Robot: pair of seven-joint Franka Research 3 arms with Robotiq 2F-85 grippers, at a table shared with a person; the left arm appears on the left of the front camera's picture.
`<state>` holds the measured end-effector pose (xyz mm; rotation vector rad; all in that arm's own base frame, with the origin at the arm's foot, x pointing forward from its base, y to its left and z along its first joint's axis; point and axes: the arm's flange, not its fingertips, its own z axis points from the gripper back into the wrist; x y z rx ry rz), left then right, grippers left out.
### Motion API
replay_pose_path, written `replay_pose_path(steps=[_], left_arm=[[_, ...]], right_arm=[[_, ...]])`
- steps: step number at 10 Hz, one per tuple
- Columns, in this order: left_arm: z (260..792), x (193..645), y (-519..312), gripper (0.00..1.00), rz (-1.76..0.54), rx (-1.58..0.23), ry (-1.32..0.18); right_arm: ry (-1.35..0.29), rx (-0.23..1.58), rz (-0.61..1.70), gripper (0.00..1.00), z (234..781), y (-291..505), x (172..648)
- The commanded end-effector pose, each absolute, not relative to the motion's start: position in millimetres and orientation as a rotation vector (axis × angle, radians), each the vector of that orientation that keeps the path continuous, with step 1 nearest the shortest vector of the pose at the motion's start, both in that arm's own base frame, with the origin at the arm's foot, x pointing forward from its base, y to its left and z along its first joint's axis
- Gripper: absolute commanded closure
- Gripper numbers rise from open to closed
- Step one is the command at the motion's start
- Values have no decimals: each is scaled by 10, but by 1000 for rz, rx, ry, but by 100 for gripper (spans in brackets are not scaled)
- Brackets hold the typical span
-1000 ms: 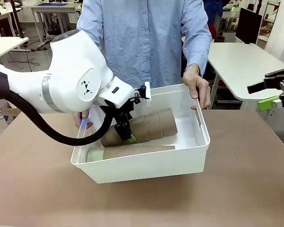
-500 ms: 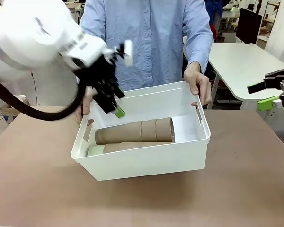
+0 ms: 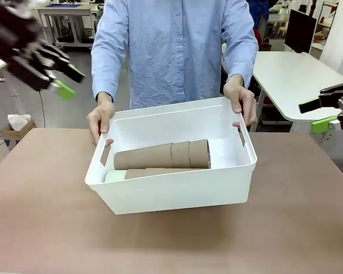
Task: Stack the cups and store them in the basket.
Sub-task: Place the stack of Reusable plastic cups into the Pantry Basket.
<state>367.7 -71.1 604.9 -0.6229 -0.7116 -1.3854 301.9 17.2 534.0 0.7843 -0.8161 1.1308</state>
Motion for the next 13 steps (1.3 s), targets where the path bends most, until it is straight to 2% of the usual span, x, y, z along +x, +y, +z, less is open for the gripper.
replay_pose_path(steps=[1, 6, 7, 8, 13], left_arm=[[5964, 3700, -247, 0, -1373, -710, -778], [5668, 3651, 462, 0, -1382, -757, -839], [5679, 3626, 480, 0, -1347, -785, -899], [5689, 3644, 461, 0, -1369, -728, -795], [5689, 3644, 461, 0, -1369, -728, -795]], right_arm=[[-825, 802, 1116, 0, 5370, 189, 3028], [-825, 802, 1116, 0, 5370, 189, 3028], [-825, 802, 1116, 0, 5370, 189, 3028], [-825, 802, 1116, 0, 5370, 189, 3028], [-825, 802, 1116, 0, 5370, 189, 3028]])
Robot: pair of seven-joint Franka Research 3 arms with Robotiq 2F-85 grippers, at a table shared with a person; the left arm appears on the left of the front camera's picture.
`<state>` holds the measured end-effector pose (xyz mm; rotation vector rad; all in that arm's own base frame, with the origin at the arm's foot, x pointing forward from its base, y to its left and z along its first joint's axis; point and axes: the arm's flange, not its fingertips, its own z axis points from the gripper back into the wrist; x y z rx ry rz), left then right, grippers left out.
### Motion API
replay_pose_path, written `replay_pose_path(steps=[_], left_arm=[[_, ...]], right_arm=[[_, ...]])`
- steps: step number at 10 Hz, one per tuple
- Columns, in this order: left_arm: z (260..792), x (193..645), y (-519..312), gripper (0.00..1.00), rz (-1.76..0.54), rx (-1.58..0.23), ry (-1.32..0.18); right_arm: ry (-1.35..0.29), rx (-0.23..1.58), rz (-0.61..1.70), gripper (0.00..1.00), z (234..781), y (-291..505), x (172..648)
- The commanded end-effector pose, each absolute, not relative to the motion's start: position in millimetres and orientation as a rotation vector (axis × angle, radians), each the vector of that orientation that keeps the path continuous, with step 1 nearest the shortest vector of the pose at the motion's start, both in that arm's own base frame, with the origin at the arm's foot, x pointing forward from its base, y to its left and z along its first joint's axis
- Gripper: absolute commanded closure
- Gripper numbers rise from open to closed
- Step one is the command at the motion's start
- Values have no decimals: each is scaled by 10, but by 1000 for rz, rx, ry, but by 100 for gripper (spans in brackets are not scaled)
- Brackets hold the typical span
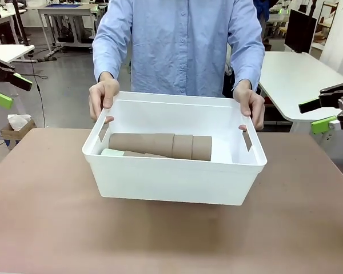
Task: Stack the cups and store them in the basket.
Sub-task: Place the stack of Reusable plastic cups into the Pantry Basket.
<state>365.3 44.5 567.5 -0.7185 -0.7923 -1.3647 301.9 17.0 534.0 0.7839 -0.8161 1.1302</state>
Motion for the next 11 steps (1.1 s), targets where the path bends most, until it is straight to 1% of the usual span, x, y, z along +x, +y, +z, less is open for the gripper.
replay_pose_path(steps=[1, 11], left_arm=[[5689, 3644, 461, 0, -1369, -728, -795], [5689, 3644, 461, 0, -1369, -728, -795]], right_arm=[[-825, 802, 1116, 0, 5370, 189, 3028], [-825, 802, 1116, 0, 5370, 189, 3028]])
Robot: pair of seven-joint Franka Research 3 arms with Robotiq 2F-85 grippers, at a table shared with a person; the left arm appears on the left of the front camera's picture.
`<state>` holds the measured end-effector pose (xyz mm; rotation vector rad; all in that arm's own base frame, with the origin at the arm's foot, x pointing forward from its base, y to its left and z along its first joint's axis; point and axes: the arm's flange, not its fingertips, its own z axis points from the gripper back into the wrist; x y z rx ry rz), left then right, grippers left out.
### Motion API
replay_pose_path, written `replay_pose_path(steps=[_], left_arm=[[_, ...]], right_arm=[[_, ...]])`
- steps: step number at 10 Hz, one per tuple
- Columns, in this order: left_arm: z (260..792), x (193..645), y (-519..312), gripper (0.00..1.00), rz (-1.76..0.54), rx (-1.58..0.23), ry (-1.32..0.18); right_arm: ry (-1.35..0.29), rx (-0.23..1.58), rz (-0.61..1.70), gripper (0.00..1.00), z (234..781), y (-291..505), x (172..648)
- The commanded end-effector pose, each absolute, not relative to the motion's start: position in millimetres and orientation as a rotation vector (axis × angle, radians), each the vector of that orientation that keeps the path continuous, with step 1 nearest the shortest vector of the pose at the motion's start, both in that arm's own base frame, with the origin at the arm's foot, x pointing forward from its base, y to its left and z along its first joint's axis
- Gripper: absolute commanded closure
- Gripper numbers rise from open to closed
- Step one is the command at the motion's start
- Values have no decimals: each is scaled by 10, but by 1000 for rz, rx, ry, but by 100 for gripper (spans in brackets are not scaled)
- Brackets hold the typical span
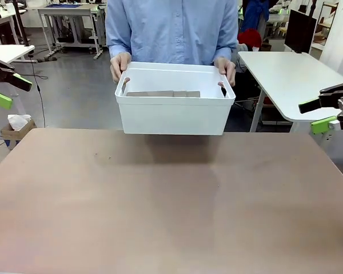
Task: Stack the cups and store them in the basket.
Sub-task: Place the stack of Reusable plastic cups into the Pantry Basket.
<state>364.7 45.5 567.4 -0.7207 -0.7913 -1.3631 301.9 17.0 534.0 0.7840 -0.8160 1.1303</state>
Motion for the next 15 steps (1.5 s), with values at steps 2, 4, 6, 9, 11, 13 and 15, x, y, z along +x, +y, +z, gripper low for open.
replay_pose_path(steps=[2, 4, 6, 9, 11, 13, 15], left_arm=[[5689, 3644, 461, 0, -1369, -728, -795], [5689, 3644, 461, 0, -1369, -728, -795], [5689, 3644, 461, 0, -1369, -728, -795], [5689, 3644, 461, 0, -1369, -728, -795], [5689, 3644, 461, 0, -1369, -728, -795], [5689, 3644, 461, 0, -1369, -728, -795], [5689, 3644, 461, 0, -1369, -728, -795]], right_arm=[[-825, 802, 1116, 0, 5370, 189, 3028], [-825, 802, 1116, 0, 5370, 189, 3028], [-825, 802, 1116, 0, 5370, 189, 3028], [-825, 802, 1116, 0, 5370, 189, 3028], [-825, 802, 1116, 0, 5370, 189, 3028], [-825, 802, 1116, 0, 5370, 189, 3028], [-825, 802, 1116, 0, 5370, 189, 3028]])
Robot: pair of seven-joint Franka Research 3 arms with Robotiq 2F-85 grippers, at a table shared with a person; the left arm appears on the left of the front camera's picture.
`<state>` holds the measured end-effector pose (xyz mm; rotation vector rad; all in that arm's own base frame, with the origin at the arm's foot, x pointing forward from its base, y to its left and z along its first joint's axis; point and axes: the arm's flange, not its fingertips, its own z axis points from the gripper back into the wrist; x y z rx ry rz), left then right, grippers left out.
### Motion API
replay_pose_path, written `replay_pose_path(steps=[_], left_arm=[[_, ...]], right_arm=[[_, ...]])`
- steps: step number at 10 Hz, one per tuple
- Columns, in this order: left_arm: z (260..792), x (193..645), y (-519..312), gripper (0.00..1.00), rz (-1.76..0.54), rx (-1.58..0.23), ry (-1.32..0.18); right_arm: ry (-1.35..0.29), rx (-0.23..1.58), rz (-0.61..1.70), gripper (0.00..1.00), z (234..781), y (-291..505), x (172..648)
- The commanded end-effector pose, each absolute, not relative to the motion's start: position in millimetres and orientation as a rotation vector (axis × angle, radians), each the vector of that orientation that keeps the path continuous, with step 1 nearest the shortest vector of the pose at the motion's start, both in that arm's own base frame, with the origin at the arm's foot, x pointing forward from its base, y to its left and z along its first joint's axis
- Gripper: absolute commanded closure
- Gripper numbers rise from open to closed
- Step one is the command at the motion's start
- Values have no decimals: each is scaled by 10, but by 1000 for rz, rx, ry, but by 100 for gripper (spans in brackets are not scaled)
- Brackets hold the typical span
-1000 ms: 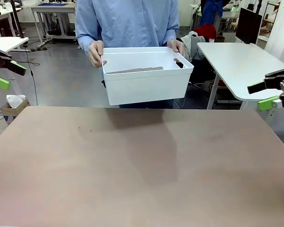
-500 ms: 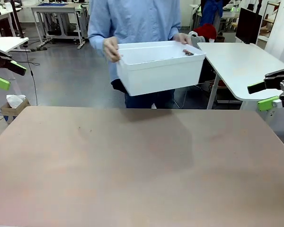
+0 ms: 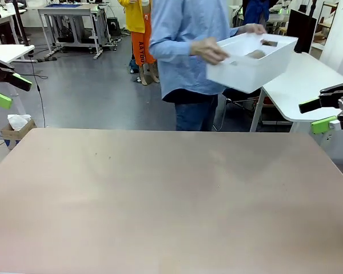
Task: Stack the cups and store them in the basket.
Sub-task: Place the stack of Reusable plastic cups into the Pantry Basket.
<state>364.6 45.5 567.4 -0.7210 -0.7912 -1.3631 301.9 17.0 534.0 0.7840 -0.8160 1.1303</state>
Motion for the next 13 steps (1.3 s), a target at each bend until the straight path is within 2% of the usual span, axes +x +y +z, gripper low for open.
replay_pose_path(steps=[1, 13], left_arm=[[5689, 3644, 461, 0, -1369, -728, -795], [5689, 3644, 461, 0, -1369, -728, -795]], right_arm=[[-825, 802, 1116, 0, 5370, 189, 3028], [-825, 802, 1116, 0, 5370, 189, 3028]])
